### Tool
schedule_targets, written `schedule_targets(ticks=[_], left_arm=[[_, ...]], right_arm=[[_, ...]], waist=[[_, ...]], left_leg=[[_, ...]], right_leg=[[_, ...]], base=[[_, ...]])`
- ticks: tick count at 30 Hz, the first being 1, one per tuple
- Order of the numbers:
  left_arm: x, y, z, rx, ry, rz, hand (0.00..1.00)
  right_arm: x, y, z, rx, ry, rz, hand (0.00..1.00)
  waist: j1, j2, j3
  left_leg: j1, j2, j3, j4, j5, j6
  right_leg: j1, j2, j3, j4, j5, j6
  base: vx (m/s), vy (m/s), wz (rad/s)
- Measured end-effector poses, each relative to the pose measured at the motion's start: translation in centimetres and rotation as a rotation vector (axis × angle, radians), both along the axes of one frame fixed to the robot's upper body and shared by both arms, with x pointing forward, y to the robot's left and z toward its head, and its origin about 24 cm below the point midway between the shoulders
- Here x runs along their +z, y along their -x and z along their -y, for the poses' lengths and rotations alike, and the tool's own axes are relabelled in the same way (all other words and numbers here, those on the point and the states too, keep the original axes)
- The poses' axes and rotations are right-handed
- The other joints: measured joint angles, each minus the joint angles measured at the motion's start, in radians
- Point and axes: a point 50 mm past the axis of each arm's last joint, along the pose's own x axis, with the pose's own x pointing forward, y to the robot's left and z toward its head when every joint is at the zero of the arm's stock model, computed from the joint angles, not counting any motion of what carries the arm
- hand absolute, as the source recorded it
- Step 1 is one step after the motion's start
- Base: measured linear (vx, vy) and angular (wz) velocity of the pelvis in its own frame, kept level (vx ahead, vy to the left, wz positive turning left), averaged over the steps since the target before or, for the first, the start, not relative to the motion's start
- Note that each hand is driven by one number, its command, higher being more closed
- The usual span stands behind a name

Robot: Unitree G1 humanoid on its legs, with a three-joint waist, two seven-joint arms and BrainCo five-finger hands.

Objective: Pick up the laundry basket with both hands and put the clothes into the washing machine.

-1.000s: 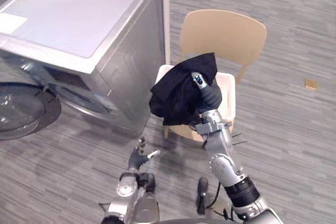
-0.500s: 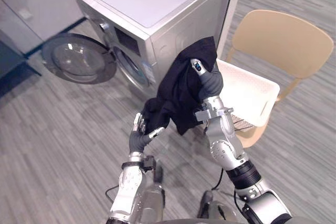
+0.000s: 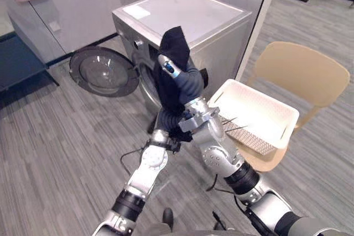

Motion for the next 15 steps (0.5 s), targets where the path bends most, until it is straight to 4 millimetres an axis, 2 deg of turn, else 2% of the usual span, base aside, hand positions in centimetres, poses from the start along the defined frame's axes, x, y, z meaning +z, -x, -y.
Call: schedule_targets(ticks=[1, 6, 10, 11, 15], left_arm=[[-0.2, -0.4, 0.4, -0.012, -0.025, -0.009, 1.0], [-1.1, -1.6, 1.0, -0.007, -0.114, -0.059, 1.0], [-1.2, -1.8, 0.8, 0.0, -0.123, -0.061, 1.0], [-1.2, -1.8, 0.6, 0.003, -0.124, -0.062, 1.0], [-1.5, -1.7, 0.2, 0.018, -0.105, -0.081, 1.0]], right_arm=[[-0.1, 0.1, -0.1, 0.013, -0.004, -0.008, 1.0], [-0.4, 0.9, -1.7, 0.106, 0.01, -0.032, 1.0], [-0.5, 1.1, -2.0, 0.13, 0.008, -0.047, 1.0], [-0.5, 1.1, -2.0, 0.131, 0.009, -0.048, 0.0], [-1.0, 1.1, -1.7, 0.122, 0.013, -0.059, 0.0]], waist=[[-0.001, 0.0, -0.002], [-0.002, -0.001, -0.004], [0.0, -0.001, -0.004], [0.001, -0.002, -0.004], [-0.001, -0.002, -0.004]], left_leg=[[0.003, 0.001, 0.003, -0.004, 0.004, 0.001], [0.007, 0.017, 0.024, -0.019, 0.014, -0.002], [0.006, 0.033, 0.027, -0.019, 0.015, -0.015], [0.004, 0.038, 0.026, -0.019, 0.018, -0.02], [0.0, 0.045, 0.03, -0.019, 0.023, -0.022]], right_leg=[[0.009, 0.002, 0.004, -0.024, 0.015, -0.001], [0.025, 0.032, 0.031, -0.101, 0.075, -0.017], [0.028, 0.051, 0.037, -0.117, 0.087, -0.027], [0.027, 0.057, 0.037, -0.12, 0.09, -0.031], [0.025, 0.072, 0.04, -0.13, 0.094, -0.037]], base=[[-0.07, 0.037, -0.13], [-0.08, 0.009, -0.19], [-0.05, -0.024, -0.05], [-0.03, -0.038, -0.02], [-0.01, -0.03, -0.05]])
